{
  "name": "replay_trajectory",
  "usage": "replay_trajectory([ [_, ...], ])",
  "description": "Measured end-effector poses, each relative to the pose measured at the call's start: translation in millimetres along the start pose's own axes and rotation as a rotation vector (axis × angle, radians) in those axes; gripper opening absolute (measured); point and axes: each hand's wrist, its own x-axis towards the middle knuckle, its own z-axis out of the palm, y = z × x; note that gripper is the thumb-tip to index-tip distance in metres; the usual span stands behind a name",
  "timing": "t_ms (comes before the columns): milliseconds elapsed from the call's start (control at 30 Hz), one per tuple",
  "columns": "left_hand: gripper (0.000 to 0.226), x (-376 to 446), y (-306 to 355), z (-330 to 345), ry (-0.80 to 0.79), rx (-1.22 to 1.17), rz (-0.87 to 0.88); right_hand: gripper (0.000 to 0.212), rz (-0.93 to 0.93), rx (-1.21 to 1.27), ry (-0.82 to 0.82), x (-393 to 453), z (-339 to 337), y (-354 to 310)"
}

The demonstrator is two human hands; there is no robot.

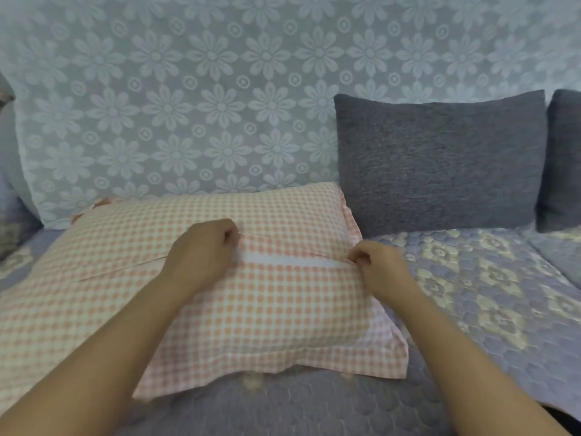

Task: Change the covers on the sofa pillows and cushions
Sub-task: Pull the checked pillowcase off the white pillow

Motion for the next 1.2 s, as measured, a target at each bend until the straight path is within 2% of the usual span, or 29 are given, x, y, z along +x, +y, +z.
replay_trajectory([
  [100,0.025,33,18,-4,-0.189,-0.184,-0.245,0.008,0.060,0.000,-0.160,6,-5,14],
  [200,0.024,41,25,4,-0.248,-0.021,-0.252,0.016,0.052,0.000,-0.241,9,-7,24],
  [267,0.027,36,35,16,-0.211,0.141,-0.124,0.021,0.033,-0.097,-0.256,10,-2,28],
  [333,0.028,25,51,35,-0.136,0.150,0.102,0.013,0.031,-0.141,-0.194,12,4,33],
  [433,0.026,8,79,69,-0.069,0.221,0.409,0.017,0.090,-0.007,-0.097,13,9,39],
  [500,0.021,8,92,78,-0.034,0.290,0.451,0.019,0.169,0.165,-0.097,13,3,40],
  [600,0.018,10,99,58,-0.091,0.185,0.290,0.014,0.194,0.415,-0.200,6,-26,30],
  [700,0.022,-4,88,16,-0.270,0.039,0.080,0.009,0.040,0.525,-0.437,-14,-54,10],
  [800,0.025,-28,82,-17,-0.428,0.056,-0.024,0.011,0.008,0.626,-0.666,-29,-51,-3],
  [900,0.025,-39,87,-12,-0.626,0.153,-0.070,0.012,0.050,0.506,-0.799,-35,-32,-1],
  [967,0.023,-43,95,4,-0.717,0.251,-0.076,0.013,0.077,0.375,-0.819,-39,-23,4],
  [1000,0.017,-45,103,13,-0.706,0.331,-0.056,0.014,0.106,0.346,-0.808,-42,-21,5],
  [1033,0.013,-49,111,22,-0.628,0.421,0.000,0.015,0.144,0.356,-0.785,-44,-18,7],
  [1067,0.021,-56,118,34,-0.496,0.493,0.095,0.017,0.186,0.397,-0.754,-47,-16,9],
  [1133,0.039,-75,140,54,-0.225,0.457,0.352,0.020,0.246,0.513,-0.685,-51,-12,17],
  [1200,0.037,-92,151,70,-0.161,0.396,0.561,0.017,0.285,0.630,-0.620,-56,-13,23],
])
